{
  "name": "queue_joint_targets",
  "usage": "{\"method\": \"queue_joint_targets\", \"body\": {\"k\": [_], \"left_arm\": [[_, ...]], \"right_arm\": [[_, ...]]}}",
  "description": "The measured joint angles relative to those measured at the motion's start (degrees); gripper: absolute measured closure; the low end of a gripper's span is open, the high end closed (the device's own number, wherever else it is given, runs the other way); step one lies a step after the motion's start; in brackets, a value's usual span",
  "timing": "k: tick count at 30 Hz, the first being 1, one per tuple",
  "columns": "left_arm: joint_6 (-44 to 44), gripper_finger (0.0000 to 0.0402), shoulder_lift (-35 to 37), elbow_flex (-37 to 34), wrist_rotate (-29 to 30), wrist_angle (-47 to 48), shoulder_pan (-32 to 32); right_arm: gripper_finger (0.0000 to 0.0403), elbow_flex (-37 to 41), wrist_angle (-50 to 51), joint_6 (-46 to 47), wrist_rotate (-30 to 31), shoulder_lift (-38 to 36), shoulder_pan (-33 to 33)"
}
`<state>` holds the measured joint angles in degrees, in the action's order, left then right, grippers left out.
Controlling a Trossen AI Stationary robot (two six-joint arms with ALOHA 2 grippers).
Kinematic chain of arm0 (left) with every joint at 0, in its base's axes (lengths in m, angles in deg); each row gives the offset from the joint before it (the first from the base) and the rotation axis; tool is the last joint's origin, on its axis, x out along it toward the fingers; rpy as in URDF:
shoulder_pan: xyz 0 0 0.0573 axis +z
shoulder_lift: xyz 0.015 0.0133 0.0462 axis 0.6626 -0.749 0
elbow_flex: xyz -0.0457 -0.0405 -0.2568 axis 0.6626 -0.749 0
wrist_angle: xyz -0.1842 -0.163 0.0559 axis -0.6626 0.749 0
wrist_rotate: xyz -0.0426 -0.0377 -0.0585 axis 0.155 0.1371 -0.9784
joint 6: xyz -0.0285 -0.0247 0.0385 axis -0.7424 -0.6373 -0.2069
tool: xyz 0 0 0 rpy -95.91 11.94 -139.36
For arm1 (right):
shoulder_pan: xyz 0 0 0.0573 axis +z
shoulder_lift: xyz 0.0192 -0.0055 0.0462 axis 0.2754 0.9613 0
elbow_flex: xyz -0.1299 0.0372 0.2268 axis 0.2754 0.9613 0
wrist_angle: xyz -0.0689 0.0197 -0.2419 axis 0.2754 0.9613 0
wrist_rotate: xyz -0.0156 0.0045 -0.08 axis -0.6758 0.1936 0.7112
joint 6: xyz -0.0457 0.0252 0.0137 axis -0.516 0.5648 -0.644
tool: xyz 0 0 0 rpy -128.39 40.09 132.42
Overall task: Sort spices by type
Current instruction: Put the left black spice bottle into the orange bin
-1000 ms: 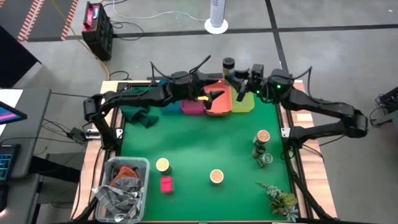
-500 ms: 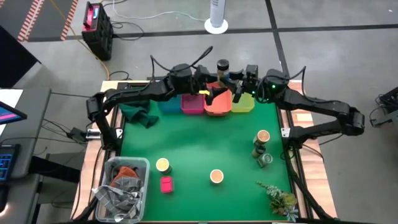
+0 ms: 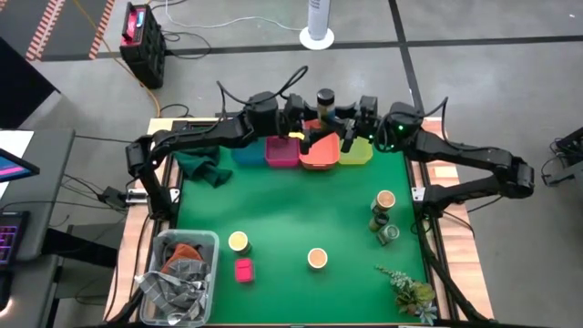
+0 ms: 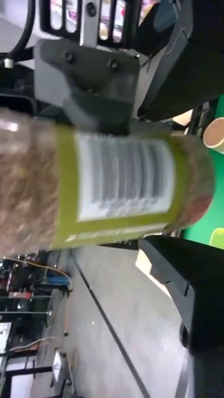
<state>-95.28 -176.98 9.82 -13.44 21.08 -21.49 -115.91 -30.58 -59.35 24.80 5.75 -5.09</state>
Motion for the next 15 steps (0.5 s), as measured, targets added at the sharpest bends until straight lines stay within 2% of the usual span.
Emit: {"method": "queue_joint_targets", "body": {"k": [8,11,15], "left_arm": [[1.81,0.0107,0.00,0.00,0.63,-0.28,0.04],[2.41,0.0129,0.00,0.00,1.16,-0.29,0.02],[2.38,0.0180,-0.06,0.00,1.60,-0.01,-0.04]], "right_arm": [[0.0211,0.00,0.34,0.23,0.02,0.00,0.68],[0.0211,0.00,0.51,0.19,0.04,0.00,0.85],[0.0211,0.00,1.90,0.04,-0.02,0.00,1.07]]}}
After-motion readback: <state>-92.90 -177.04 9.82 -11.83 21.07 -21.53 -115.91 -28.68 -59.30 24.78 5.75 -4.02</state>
